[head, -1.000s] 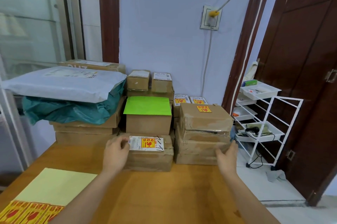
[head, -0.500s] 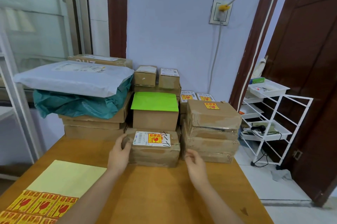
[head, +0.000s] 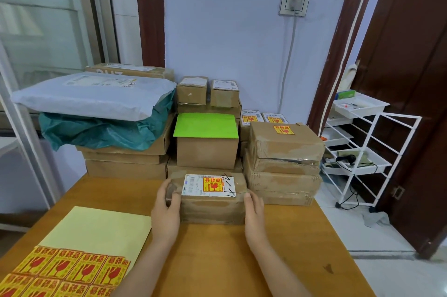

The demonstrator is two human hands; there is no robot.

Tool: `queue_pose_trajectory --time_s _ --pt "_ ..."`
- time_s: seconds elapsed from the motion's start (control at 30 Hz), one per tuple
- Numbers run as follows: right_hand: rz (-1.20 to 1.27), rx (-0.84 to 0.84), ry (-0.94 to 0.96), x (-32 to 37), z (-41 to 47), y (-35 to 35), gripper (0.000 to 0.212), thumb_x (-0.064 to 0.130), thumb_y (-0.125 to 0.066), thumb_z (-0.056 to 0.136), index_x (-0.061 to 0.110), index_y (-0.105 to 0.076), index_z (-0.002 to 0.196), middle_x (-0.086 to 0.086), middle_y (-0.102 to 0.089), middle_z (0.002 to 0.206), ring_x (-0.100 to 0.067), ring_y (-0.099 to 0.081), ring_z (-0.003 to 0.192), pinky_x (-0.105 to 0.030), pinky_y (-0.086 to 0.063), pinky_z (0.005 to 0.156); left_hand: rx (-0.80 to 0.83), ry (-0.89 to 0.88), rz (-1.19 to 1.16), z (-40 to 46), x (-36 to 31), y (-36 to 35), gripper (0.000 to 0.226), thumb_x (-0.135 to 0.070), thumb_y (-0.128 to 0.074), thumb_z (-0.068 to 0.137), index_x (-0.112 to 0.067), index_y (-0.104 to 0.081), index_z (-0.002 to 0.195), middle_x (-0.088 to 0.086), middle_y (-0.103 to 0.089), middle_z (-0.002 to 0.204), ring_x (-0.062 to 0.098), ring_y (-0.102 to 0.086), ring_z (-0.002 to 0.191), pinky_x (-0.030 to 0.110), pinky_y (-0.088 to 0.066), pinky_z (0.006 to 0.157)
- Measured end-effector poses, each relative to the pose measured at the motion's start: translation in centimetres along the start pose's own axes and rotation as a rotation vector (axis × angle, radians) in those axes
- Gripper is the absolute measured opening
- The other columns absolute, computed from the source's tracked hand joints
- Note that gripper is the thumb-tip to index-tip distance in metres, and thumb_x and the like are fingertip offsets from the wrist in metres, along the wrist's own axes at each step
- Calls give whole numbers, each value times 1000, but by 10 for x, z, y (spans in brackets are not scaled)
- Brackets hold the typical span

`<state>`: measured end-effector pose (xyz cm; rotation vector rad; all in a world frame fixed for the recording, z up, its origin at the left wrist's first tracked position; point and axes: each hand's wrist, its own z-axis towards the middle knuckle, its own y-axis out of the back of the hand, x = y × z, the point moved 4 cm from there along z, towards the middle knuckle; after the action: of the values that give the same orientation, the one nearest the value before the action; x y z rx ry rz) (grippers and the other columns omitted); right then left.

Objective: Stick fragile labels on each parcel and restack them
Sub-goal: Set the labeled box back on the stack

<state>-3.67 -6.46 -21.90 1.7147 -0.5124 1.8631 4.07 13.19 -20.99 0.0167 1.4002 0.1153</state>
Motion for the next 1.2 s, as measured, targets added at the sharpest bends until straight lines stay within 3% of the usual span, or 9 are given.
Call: queue_pose_trajectory --time_s 0.2,0.33,0.47,0.6,0.73,0.8,0.93,1.07,1.2 --pt "26 -33 -28 -8 -1 5 27 32 -50 97 17 -54 118 5 -48 117 -13 -48 112 -25 -36 92 -15 -41 5 -15 -1 0 46 -22 -46 98 -28 -38 143 -13 -42 128 7 -38 120 33 -33 104" --pt "73 -6 -71 -7 -8 4 47 47 -49 92 18 -53 129 3 -56 124 -12 -50 117 -31 -40 100 -4 5 -14 -22 0 2 41 -24 -44 99 -22 -41 140 -10 -39 123 13 -37 124 34 -32 103" --pt "137 24 -90 0 -14 6 30 30 -46 99 21 -55 126 6 -62 117 -10 -54 112 -21 -43 87 26 21 -66 -26 -5 3 16 -22 -46 98 -24 -47 114 -4 -46 114 17 -44 114 29 -35 91" --pt "189 19 -70 16 -24 11 15 25 -47 99 32 -54 109 17 -59 103 0 -53 100 -12 -39 71 65 -3 -110 -33 -6 5 29 -39 -46 91 -27 -47 118 -3 -51 122 14 -46 116 31 -42 96" --pt "181 29 -7 28 -30 16 14 28 -49 97 35 -53 108 16 -56 109 0 -51 104 -13 -38 78 79 5 -180 -43 -15 6 16 -22 -40 101 -16 -46 114 -8 -56 105 1 -52 94 12 -41 67" --pt "190 28 16 34 -32 19 19 28 -49 97 33 -50 115 18 -54 112 -1 -49 108 -13 -38 83 62 -12 -198 -46 -23 6 15 -22 -39 101 -16 -45 113 -8 -57 103 3 -53 94 17 -41 68" --pt "214 35 64 55 -36 29 14 25 -49 97 39 -50 100 25 -51 106 6 -49 103 -7 -38 81 9 -59 -250 -46 -45 5 12 -18 -41 100 -18 -48 110 -6 -58 103 6 -54 94 14 -44 67" --pt "217 32 107 72 -36 39 23 33 -54 95 35 -49 118 21 -45 124 -3 -39 121 -18 -30 99 -58 -96 -313 -48 -73 5 16 -12 -41 99 -17 -51 110 -8 -58 98 0 -54 85 14 -44 64" --pt "205 20 174 95 -32 48 36 47 -61 84 28 -55 114 15 -54 120 -6 -46 117 -10 -34 85 -62 -114 -373 -48 -98 3 15 -9 -41 98 -12 -53 106 -4 -59 94 -10 -54 69 8 -41 57"
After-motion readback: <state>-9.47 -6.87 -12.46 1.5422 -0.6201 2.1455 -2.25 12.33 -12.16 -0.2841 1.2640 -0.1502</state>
